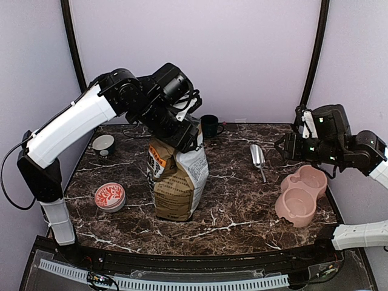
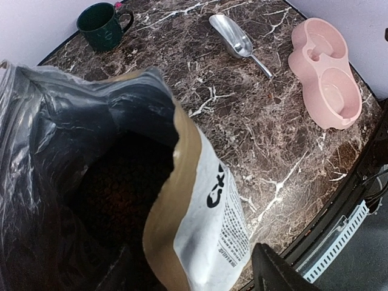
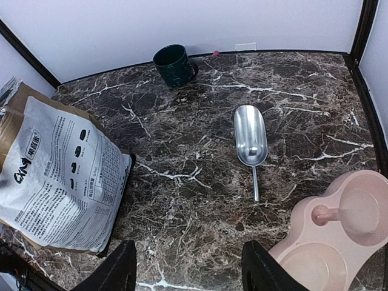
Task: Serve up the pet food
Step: Adjust the pet food bag at the center of the board.
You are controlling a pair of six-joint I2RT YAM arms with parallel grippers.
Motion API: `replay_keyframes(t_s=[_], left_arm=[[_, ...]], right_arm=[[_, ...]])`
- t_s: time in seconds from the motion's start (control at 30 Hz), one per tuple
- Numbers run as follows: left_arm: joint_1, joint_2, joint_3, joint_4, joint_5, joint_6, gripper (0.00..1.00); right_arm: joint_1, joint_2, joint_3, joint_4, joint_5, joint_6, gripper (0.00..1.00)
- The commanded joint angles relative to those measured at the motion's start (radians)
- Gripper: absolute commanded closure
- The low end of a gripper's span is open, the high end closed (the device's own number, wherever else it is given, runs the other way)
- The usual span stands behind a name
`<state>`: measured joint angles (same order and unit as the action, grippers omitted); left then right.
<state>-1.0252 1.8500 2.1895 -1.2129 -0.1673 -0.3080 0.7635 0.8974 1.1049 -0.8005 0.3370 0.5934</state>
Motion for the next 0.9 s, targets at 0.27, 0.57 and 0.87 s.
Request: replay_keyframes(t_s=[0.27,0.57,0.87], left_arm=[[-0.004,0.047,0.032,-0.159,-0.004,-0.063,0.32],[-0.004,0.044,0.106,-0.132,0.067,-0.046,0.91],[-0.004,-0.045,0.125,-0.003,0.249,0.025,1.0]], right_arm=[[-0.007,-0.009,-0.011,0.043,-0.009,0.0,0.4],[-0.009,-0.035,-0.042,0.044,-0.008,0.009,0.39],[-0.009,-0.02,-0.04,0.068,-0.021,0.005,0.39]])
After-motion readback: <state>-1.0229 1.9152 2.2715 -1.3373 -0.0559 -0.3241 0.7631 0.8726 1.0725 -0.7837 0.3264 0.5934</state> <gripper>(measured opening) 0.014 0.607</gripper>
